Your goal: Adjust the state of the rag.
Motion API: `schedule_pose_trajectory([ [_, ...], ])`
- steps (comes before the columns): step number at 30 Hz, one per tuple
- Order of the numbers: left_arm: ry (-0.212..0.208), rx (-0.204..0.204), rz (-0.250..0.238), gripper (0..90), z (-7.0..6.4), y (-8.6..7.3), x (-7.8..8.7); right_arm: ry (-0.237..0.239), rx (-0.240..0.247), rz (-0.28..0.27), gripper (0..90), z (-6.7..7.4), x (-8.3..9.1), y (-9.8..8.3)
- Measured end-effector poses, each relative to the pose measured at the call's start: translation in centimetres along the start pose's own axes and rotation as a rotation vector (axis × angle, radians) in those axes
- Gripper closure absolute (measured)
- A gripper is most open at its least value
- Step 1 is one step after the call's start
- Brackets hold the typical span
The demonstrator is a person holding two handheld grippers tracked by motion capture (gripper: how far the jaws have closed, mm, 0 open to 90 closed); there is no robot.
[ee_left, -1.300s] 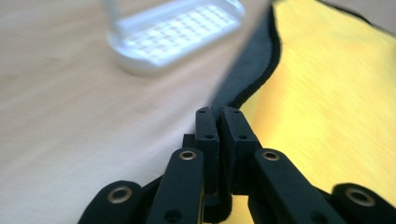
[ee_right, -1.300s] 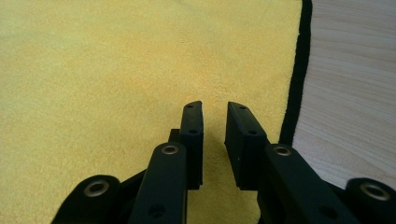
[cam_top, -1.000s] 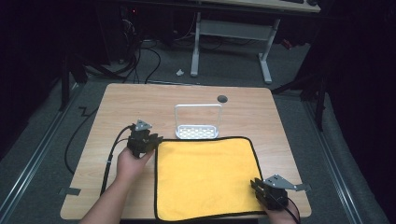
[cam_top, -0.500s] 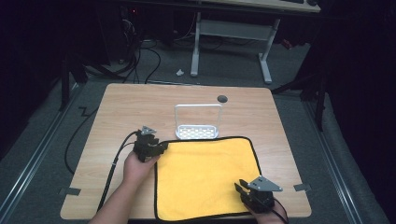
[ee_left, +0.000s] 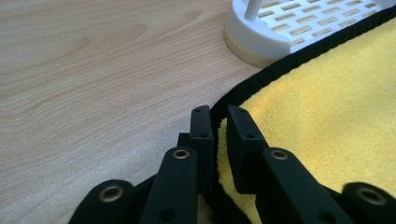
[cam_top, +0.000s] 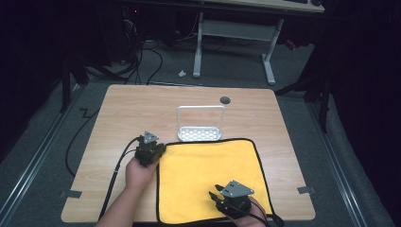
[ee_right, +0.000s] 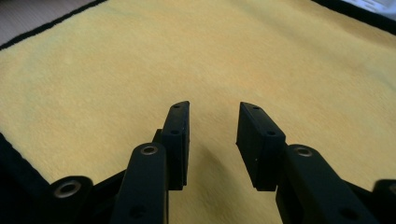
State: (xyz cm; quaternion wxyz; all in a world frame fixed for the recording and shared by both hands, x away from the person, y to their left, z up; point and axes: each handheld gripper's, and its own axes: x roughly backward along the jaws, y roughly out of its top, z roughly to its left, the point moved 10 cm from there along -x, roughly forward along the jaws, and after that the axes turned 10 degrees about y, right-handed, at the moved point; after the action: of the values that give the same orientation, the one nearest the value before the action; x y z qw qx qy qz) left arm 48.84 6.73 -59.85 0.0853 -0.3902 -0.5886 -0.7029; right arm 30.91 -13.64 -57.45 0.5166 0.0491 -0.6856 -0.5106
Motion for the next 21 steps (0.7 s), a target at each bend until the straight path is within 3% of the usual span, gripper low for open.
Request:
schedule_pose_trajectory([
  [1,-0.024,0.026,0.002,82.3,0.1,0.0,0.1,0.009,0.007,-0.004,65.4,0.4,-0.3,0.4],
  [4,-0.04,0.053,0.001,82.8,0.2,0.0,0.1,0.023,0.018,-0.012,66.1,0.9,-0.9,1.1],
  [6,-0.051,0.096,-0.001,82.9,0.5,0.1,0.1,0.034,0.032,-0.02,66.5,1.6,-1.8,1.9],
  [11,-0.074,0.131,-0.004,84.4,0.8,0.1,0.2,0.061,0.061,-0.014,67.1,3.0,-3.4,3.0],
  [15,-0.086,0.149,-0.012,86.2,0.9,0.2,0.3,0.098,0.071,-0.011,65.9,4.2,-4.7,4.1],
  [21,-0.089,0.143,-0.013,87.2,0.8,0.2,0.4,0.164,0.081,-0.004,64.0,6.3,-6.6,5.3],
])
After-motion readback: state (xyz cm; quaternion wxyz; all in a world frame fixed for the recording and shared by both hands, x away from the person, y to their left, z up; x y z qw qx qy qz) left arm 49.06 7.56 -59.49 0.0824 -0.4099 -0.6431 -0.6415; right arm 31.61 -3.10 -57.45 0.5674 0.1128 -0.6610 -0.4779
